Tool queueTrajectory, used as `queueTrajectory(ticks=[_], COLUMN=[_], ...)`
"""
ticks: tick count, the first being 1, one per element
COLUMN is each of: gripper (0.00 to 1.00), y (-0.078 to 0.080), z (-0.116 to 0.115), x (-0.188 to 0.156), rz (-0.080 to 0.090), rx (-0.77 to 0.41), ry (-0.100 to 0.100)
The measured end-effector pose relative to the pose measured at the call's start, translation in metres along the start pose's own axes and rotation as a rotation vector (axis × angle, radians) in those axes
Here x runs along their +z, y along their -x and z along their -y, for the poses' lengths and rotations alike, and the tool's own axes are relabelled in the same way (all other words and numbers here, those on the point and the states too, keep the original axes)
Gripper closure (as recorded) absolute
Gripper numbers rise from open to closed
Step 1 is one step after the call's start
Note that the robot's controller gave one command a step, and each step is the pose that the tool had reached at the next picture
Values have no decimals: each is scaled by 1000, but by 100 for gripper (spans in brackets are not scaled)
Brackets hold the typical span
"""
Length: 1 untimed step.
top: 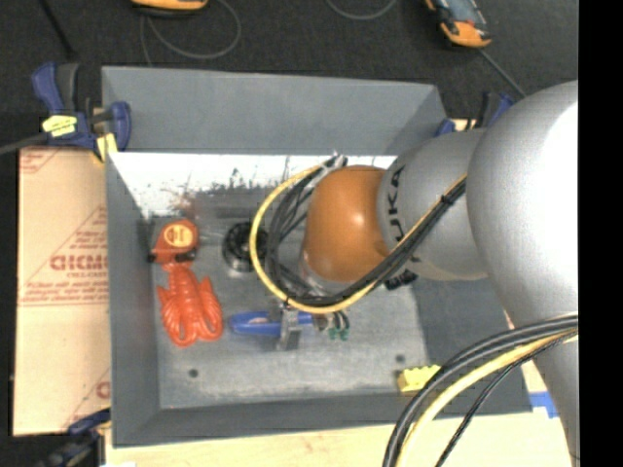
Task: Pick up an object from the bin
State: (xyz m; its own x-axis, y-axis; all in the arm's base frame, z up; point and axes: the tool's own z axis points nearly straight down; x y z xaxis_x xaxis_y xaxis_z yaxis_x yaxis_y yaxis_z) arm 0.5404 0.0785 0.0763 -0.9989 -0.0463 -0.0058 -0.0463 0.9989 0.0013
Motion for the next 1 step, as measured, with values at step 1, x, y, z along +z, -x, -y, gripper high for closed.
queueTrajectory(ticks=[1], gripper=[100], y=[0], z=[0], x=[0], rz=[0], rx=[1], ry=[0])
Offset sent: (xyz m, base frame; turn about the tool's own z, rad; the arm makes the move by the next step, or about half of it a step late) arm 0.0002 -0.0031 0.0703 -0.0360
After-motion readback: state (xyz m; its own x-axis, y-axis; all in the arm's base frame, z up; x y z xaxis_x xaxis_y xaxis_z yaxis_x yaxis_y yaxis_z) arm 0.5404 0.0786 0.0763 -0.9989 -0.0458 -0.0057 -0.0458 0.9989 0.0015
